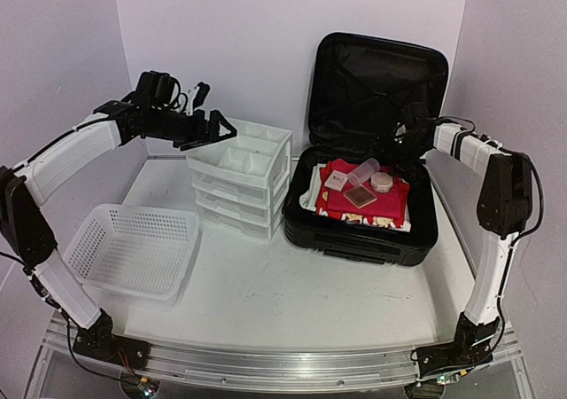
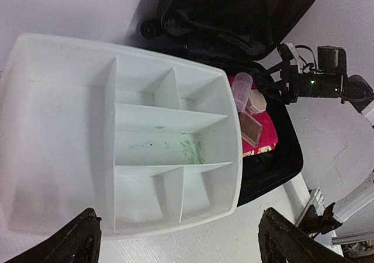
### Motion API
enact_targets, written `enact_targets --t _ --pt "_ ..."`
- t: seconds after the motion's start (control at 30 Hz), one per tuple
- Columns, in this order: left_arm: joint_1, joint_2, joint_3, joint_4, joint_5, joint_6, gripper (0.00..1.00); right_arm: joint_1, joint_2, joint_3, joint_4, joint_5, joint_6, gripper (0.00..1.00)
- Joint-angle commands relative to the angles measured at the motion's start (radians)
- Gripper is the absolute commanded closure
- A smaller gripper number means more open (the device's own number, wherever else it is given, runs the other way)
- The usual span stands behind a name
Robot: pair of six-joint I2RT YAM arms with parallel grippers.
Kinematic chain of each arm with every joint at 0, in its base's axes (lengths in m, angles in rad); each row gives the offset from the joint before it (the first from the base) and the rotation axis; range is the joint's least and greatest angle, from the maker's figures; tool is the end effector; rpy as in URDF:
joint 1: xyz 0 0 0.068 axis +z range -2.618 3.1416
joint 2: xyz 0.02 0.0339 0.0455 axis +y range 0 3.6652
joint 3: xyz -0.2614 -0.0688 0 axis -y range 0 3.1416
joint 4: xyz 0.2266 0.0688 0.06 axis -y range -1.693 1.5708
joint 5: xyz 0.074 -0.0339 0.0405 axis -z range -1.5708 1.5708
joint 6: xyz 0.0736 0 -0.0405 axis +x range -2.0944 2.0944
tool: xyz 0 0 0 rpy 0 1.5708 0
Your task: Open, take out, and arrange the luggage
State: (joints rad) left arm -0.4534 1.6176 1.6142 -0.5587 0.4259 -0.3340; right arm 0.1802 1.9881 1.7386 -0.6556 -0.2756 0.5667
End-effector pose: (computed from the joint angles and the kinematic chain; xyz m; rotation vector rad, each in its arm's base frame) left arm 0.3268 -0.1931 0.3587 0.3935 2.1809 -0.9053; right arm 0.4389 0.1003 0.2408 0.3688 2.5197 0.6493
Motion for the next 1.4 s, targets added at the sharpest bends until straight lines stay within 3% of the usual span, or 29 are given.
enact_targets --t 0.0,0.43,0.6,0.7,0.9,1.1,1.37 --pt "-0.001 -0.111 -0.026 -0.020 -0.085 0.081 0.06 0.008 0.035 0.055 0.094 -0.030 0.104 0.02" --pt "-0.001 -0.229 -0.160 -0.021 -0.105 0.084 0.06 0.034 0.141 0.131 0.118 0.021 0.115 0.17" --pt "-0.001 -0.251 -0.171 -0.021 -0.116 0.084 0.06 0.064 0.162 0.147 0.119 0.094 0.136 0.20" --pt "-0.001 -0.261 -0.171 -0.021 -0.119 0.086 0.06 0.076 0.181 0.164 0.111 0.161 0.157 0.29" --pt "-0.001 -0.276 -0.177 -0.022 -0.122 0.085 0.06 0.110 0.208 0.174 0.076 0.275 0.180 0.30" --pt "-0.001 -0.296 -0.195 -0.027 -0.141 0.087 0.05 0.117 0.193 0.158 0.078 0.296 0.183 0.43" --pt "0.001 -0.323 -0.182 -0.032 -0.195 0.067 0.02 0.117 0.107 0.122 0.198 0.256 0.086 0.70"
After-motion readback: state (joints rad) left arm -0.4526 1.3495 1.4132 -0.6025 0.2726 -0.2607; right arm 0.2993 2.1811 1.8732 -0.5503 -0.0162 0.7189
